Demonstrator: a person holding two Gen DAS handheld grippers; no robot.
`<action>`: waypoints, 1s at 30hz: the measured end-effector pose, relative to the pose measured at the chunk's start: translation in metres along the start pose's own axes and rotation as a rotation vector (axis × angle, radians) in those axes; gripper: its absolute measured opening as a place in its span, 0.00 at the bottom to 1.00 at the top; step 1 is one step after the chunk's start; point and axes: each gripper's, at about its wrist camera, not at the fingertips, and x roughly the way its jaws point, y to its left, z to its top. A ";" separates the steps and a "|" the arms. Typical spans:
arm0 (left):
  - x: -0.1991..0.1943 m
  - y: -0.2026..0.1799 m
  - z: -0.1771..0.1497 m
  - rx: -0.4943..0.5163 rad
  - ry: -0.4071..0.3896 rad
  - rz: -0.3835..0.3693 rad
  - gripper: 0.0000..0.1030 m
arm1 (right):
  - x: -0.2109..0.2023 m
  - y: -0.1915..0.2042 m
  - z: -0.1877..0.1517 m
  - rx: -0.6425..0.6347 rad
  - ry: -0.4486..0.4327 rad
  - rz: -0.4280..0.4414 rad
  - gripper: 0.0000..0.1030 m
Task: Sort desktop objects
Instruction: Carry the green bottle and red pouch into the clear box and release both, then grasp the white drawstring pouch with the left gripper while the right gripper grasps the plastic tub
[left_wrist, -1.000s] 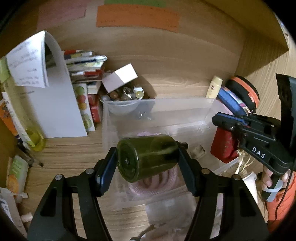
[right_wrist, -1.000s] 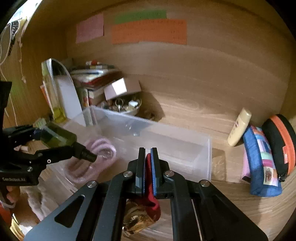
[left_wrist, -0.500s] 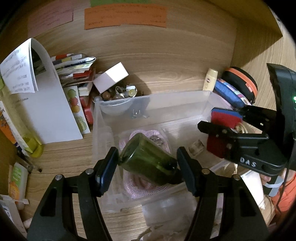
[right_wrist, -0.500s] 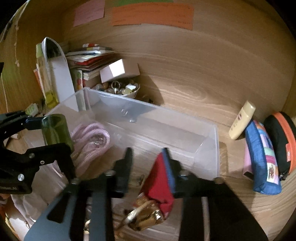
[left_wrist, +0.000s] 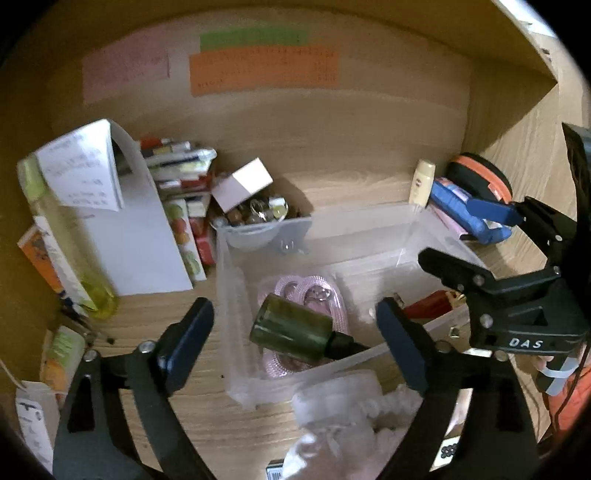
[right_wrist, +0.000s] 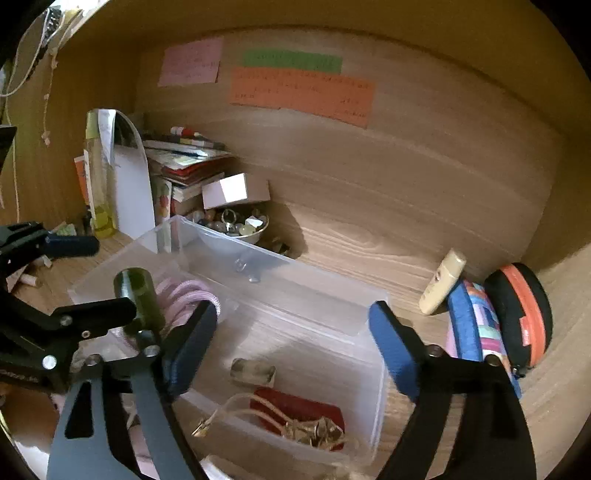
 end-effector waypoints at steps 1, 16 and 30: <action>-0.004 0.000 0.000 0.001 -0.006 0.001 0.91 | -0.004 0.000 0.000 0.003 -0.004 -0.002 0.87; -0.048 0.009 -0.031 -0.008 0.001 0.020 0.96 | -0.069 0.004 -0.032 0.003 -0.024 -0.039 0.91; -0.018 -0.015 -0.081 0.007 0.175 -0.103 0.96 | -0.055 -0.005 -0.088 0.139 0.175 0.103 0.91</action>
